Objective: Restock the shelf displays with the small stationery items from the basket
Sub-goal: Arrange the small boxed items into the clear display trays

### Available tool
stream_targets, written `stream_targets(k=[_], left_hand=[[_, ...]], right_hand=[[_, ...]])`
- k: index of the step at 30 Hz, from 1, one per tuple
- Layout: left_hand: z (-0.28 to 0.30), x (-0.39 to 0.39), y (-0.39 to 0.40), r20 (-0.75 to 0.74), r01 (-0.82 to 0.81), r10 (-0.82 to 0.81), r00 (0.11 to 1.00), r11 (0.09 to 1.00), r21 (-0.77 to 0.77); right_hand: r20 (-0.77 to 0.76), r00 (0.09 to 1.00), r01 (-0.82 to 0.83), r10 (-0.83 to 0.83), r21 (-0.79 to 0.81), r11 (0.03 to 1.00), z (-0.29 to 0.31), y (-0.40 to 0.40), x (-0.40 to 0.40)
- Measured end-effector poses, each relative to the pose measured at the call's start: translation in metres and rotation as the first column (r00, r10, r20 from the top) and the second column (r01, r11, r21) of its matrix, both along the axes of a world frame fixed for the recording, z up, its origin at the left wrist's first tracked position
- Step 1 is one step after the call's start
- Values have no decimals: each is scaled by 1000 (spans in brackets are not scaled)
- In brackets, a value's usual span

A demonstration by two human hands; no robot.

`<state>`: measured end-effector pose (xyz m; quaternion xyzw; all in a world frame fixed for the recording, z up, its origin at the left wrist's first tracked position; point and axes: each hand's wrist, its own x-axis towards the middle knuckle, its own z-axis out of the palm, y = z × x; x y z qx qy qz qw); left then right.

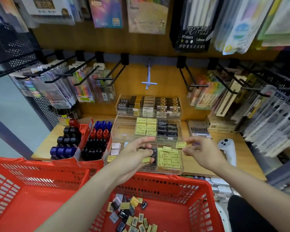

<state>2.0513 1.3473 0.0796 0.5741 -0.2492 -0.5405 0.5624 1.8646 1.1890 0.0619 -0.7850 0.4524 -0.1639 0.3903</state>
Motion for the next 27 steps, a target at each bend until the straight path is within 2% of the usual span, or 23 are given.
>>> stream_targets(k=[3, 7, 13, 17, 21, 27], left_hand=[[-5, 4, 0, 37, -20, 19, 999, 1000, 14], [-15, 8, 1, 149, -49, 48, 988, 999, -1], [-21, 11, -4, 72, -109, 109, 991, 994, -8], [-24, 11, -5, 85, -122, 121, 989, 992, 11], [-25, 9, -4, 104, -117, 112, 988, 992, 40], [-24, 8, -3, 123, -110, 103, 987, 993, 47]], right_hand=[[-167, 986, -42, 20, -130, 991, -23, -8, 3], [-197, 980, -49, 5, -216, 975, -46, -12, 23], [-389, 916, -57, -100, -371, 927, -88, -3, 40], [-461, 878, -103, -127, -441, 891, -95, -1, 42], [-450, 887, -122, -108, -452, 883, -95, -1, 47], [-456, 879, -51, -139, -380, 924, -96, -2, 55]])
